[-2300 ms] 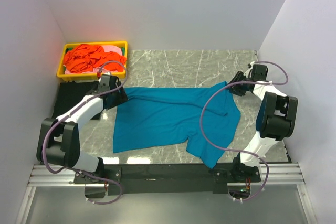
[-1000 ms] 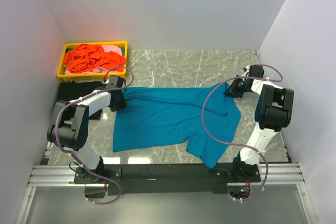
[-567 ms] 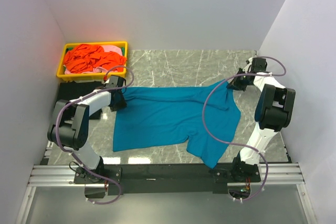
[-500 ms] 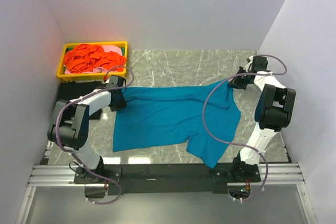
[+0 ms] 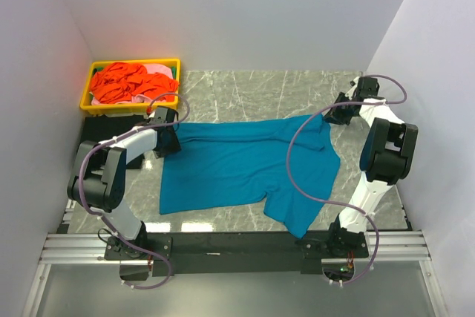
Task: Fold and stack the t-shirts
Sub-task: Fold the tshirt
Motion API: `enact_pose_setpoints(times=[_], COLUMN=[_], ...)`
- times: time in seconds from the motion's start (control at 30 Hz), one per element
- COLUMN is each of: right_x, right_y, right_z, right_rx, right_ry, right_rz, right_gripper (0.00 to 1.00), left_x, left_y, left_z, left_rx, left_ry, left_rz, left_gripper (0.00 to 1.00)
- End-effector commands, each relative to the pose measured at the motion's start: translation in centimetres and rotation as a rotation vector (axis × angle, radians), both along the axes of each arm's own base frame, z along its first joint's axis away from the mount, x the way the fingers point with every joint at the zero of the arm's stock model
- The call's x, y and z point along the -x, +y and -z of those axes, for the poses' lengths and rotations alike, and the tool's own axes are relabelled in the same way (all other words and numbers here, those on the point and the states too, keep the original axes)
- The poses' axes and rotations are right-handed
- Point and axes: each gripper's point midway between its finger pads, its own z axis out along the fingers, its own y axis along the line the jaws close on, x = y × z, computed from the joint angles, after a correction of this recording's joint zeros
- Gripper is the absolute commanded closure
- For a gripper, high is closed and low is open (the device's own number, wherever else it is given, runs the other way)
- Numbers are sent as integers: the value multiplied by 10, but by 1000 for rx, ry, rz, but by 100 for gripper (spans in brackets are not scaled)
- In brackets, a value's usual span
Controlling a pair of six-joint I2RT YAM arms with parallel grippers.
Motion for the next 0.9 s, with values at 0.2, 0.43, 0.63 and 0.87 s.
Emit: enact_pose_setpoints(times=[0.2,0.43,0.63,0.87], right_x=[-3,21,35,47], right_y=[26,107,183,233], right_z=[-44,-52,-42,-18], right_rx=[120,348,530,606], right_ry=[-136,-219,-296,-256], right_rz=[-103,-377,-711,-981], right_gripper=[62,57,56,60], left_x=[4,-4,-9,-18], left_y=[11,15,10,7], left_z=[-18,-28,-26,-23], left_rx=[8,46,64,75], left_ry=[-52,-101,-100,-111], left_rz=[-63,-90,-68,-60], left_gripper=[33,36,55,59])
